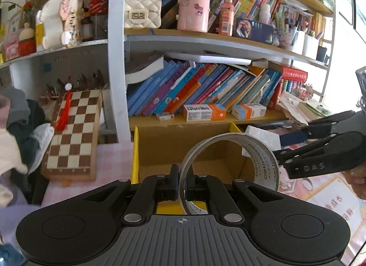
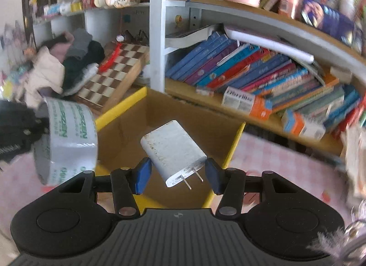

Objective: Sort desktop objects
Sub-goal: 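Lift the tape roll with the left tool while the right tool carries the charger toward the yellow box, then lower the tape roll into the box and open the left tool while the right tool releases the charger inside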

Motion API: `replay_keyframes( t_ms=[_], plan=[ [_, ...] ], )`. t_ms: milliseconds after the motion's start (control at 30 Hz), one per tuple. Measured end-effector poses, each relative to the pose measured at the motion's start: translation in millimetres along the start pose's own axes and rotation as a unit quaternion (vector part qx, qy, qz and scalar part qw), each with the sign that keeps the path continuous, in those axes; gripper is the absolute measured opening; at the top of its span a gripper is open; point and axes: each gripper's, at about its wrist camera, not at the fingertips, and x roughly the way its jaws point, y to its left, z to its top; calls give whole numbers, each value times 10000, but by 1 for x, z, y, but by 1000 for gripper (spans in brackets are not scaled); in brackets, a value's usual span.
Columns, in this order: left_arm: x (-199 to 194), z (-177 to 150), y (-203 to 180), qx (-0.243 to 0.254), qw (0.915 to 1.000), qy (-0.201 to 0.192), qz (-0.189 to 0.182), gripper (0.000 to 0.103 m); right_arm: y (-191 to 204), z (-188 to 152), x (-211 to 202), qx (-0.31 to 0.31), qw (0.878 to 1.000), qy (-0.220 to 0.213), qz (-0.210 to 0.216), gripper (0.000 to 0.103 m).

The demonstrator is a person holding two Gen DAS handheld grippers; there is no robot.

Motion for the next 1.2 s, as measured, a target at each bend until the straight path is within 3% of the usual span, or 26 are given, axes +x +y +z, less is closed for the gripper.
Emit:
replay_keyframes(
  t_ms=[233, 500, 733, 1000, 1200],
  plan=[
    [53, 22, -2, 379, 9988, 284, 156, 3, -20, 29, 50, -426, 9991, 21, -22, 49],
    [109, 22, -1, 874, 9912, 918, 384, 4, -29, 38, 117, -1103, 9907, 732, 328, 49],
    [151, 13, 5, 1107, 9798, 1624, 365, 4, -12, 32, 170, -2287, 9613, 1434, 556, 49],
    [183, 1, 9, 1368, 9654, 2182, 410, 4, -1, 22, 208, -3075, 9269, 1981, 839, 49],
    [194, -5, 5, 1620, 9566, 2385, 413, 4, 1, 18, 222, -3159, 9189, 2157, 963, 49]
  ],
)
